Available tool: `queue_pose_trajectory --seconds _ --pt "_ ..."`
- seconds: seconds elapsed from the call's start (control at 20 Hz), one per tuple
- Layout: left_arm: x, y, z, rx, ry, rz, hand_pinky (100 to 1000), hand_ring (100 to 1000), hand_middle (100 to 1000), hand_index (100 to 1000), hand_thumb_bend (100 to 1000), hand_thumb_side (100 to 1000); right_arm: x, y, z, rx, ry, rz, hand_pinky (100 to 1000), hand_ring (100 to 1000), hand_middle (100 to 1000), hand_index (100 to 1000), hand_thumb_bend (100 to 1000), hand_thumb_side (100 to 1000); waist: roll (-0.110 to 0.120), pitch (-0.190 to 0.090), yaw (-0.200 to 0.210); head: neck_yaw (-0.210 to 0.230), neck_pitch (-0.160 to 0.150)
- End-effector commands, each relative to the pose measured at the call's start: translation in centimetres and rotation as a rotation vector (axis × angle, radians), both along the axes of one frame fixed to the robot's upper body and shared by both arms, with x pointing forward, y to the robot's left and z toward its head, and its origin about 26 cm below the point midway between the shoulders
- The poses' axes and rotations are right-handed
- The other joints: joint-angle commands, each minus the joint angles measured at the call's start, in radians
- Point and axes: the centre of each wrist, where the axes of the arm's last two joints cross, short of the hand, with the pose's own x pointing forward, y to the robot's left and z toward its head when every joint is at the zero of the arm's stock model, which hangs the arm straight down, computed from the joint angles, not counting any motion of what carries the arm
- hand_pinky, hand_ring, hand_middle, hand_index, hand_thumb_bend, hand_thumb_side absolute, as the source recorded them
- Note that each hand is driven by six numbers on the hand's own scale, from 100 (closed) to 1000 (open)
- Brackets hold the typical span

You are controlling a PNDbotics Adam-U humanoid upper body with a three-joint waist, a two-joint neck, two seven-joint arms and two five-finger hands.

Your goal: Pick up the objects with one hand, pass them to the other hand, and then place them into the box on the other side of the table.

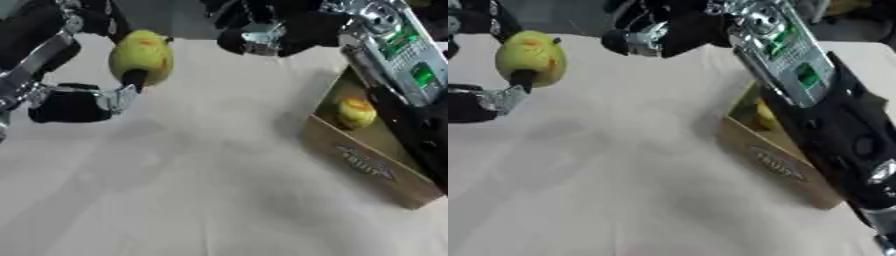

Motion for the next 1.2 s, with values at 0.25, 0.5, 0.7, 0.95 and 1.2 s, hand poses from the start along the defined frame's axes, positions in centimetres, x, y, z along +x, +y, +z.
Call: queue_pose_trajectory --seconds 0.25,0.5,0.7,0.95,1.2 --pt "-0.8 -0.6 1.3 0.017 -0.039 -0.03 691 628 588 526 114 246 0.0 1.0 0.5 -0.043 -0.023 0.037 834 777 781 850 428 231 -0.003 -0.043 0.003 0.004 0.009" --pt "-0.8 -0.7 1.4 0.031 -0.043 -0.036 691 629 588 526 122 243 0.1 1.6 0.3 -0.091 -0.045 0.071 828 767 788 839 439 128 -0.002 -0.044 0.004 0.006 0.011" --pt "-0.8 -0.9 1.4 0.039 -0.043 -0.04 692 630 589 526 125 241 0.2 2.1 0.2 -0.114 -0.061 0.087 816 764 785 835 439 116 -0.002 -0.045 0.003 0.007 0.014" --pt "-0.8 -1.0 1.4 0.053 -0.049 -0.042 692 632 591 526 131 236 0.4 2.8 -0.2 -0.147 -0.083 0.08 785 759 781 828 425 115 -0.002 -0.046 0.002 0.01 0.014" --pt "-0.9 -1.3 1.5 0.052 -0.054 -0.053 690 629 588 525 129 236 0.5 3.4 -0.4 -0.152 -0.104 0.049 796 763 781 821 414 113 -0.003 -0.045 0.003 0.01 0.013"
